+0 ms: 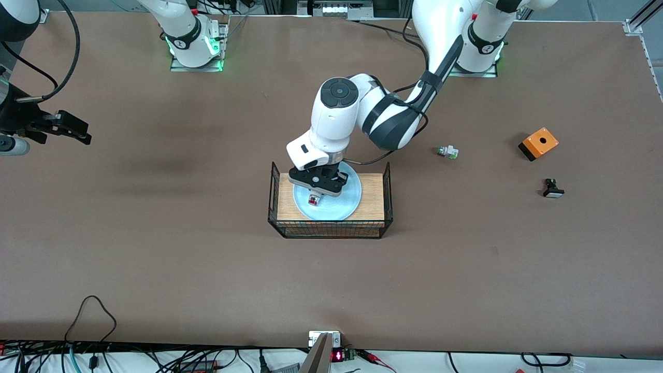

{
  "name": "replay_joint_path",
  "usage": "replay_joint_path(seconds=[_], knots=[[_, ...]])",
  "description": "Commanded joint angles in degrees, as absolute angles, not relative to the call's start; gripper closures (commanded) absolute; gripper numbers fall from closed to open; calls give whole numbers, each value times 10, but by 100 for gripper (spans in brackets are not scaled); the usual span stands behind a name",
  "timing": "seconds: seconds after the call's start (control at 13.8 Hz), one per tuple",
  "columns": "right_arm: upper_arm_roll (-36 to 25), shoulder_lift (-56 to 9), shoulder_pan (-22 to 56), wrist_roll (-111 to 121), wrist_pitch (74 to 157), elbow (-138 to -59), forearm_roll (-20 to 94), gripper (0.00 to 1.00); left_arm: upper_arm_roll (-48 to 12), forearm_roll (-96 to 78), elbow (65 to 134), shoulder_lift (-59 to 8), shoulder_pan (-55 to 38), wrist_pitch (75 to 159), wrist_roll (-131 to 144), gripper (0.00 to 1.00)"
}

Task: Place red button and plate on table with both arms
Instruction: 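Lift the red button with the left gripper while the right gripper approaches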

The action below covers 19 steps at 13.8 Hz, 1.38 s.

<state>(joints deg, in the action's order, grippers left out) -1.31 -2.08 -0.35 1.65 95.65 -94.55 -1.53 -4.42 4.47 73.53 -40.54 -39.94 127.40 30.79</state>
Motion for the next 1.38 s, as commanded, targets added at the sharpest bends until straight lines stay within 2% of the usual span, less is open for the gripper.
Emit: replay_joint_path(seconds=[0.0, 0.14, 0.29, 0.43, 0.65, 0.87, 1.01, 1.3], knots=[[-12, -23, -3, 15, 948, -936, -10, 0, -40, 47, 737, -323, -392, 1135, 295, 83], [-15, -22, -4, 15, 947, -936, -1, 0, -42, 47, 737, -281, -368, 1031, 294, 83], [-3, -17, 12, -32, 933, -936, 37, 0, -46, 47, 737, -246, -341, 970, 293, 83], [20, -22, 47, -172, 938, -933, 96, 0, -44, 48, 738, -224, -306, 909, 246, 83], [44, -56, 137, -362, 984, -916, 110, 0, -45, 48, 754, -217, -209, 858, 99, 83], [46, -108, 219, -538, 1065, -904, 110, 0, -39, 64, 795, -221, -147, 861, -6, 83], [46, -143, 265, -647, 1140, -902, 105, 0, -44, 69, 853, -221, -80, 875, -39, 83], [46, -218, 305, -774, 1200, -875, 104, 0, -45, 69, 973, -228, 11, 1034, -129, 83]])
